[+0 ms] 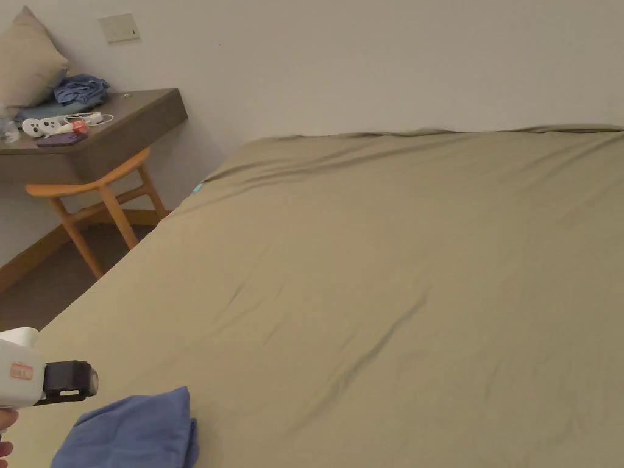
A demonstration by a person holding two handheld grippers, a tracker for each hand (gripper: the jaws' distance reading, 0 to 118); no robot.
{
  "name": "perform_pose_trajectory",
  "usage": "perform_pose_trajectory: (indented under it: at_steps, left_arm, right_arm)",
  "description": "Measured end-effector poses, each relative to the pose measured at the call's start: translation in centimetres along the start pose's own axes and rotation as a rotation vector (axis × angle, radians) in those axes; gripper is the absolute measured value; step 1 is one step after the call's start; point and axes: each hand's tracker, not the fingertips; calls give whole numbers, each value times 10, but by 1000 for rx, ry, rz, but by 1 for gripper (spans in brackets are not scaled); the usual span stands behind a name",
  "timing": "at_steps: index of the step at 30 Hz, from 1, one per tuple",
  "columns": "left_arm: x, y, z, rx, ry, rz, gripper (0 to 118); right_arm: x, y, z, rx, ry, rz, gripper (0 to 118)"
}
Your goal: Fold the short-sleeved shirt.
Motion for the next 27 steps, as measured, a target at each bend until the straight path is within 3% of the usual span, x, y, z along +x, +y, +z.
perform_pose_trajectory:
  at_steps: [3,4,6,9,12,16,21,27]
  left_arm:
    - [38,22,62,244,83,-135,118]
    - [53,25,78,302,118,-178,108]
    - [90,32,106,465,276,-209,0]
    - [132,30,136,597,80,-130,0]
    - [178,27,159,647,12,-106,0]
    - [252,20,189,748,-83,-103,0]
    - [347,0,241,860,-291,-110,0]
    - [394,-30,273,942,-336,-212,0]
  right_arm:
    - [0,20,5,78,-156,51,2]
    - [-1,27,7,103,-215,74,2]
    - [-6,46,10,159,-330,107,2]
    - [-7,66,17,268,-439,103,2]
    - [-5,86,26,333,-488,84,2]
    - [-16,116,35,391,-557,119,2]
    - [-50,149,42,478,-533,139,2]
    - [-65,153,54,536,-503,180,2]
